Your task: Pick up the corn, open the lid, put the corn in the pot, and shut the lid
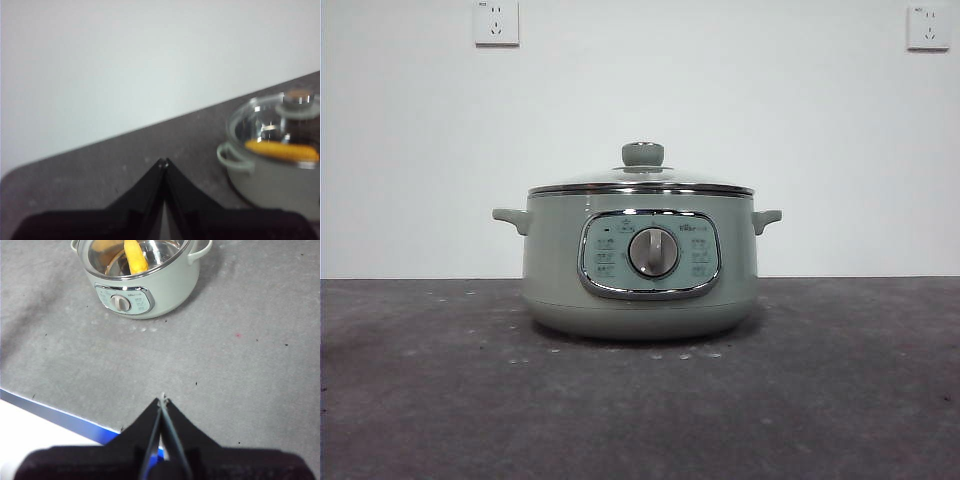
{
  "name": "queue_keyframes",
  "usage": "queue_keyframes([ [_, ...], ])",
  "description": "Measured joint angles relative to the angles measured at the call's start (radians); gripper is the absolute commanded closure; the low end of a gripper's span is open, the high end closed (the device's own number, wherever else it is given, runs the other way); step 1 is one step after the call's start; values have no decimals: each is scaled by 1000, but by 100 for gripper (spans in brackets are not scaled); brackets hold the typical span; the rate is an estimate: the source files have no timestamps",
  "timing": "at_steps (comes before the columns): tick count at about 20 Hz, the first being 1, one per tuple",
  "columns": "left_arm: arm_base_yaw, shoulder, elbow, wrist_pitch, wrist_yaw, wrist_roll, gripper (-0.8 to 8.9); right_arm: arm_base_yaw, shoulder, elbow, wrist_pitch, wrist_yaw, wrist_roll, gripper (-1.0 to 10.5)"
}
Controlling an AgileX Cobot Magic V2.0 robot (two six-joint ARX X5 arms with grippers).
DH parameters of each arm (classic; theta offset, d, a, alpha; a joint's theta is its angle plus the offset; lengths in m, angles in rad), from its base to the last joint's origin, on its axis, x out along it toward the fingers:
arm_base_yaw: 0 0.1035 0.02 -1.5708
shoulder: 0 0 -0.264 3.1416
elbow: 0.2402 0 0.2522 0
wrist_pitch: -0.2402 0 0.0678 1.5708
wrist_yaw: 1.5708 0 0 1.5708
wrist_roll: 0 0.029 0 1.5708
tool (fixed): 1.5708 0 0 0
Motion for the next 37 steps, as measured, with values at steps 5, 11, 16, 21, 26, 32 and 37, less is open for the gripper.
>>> queue_keyframes([
  [5,0,-212,-344,97,-6,-71,817,0,0,0,0,0,0,946],
  [11,0,-368,-517,97,-56,-123,817,0,0,0,0,0,0,946],
  [16,0,-399,-553,61,-60,-177,817,0,0,0,0,0,0,946],
  [21,1,-382,-553,67,-52,-189,817,0,0,0,0,8,0,946],
  [26,1,-358,-553,67,-52,-193,817,0,0,0,0,11,0,946],
  [32,1,-336,-553,67,-52,-193,817,-10,0,0,0,52,-27,946],
  [37,1,-334,-553,67,-52,-193,817,-257,-100,-82,312,-17,-211,946],
])
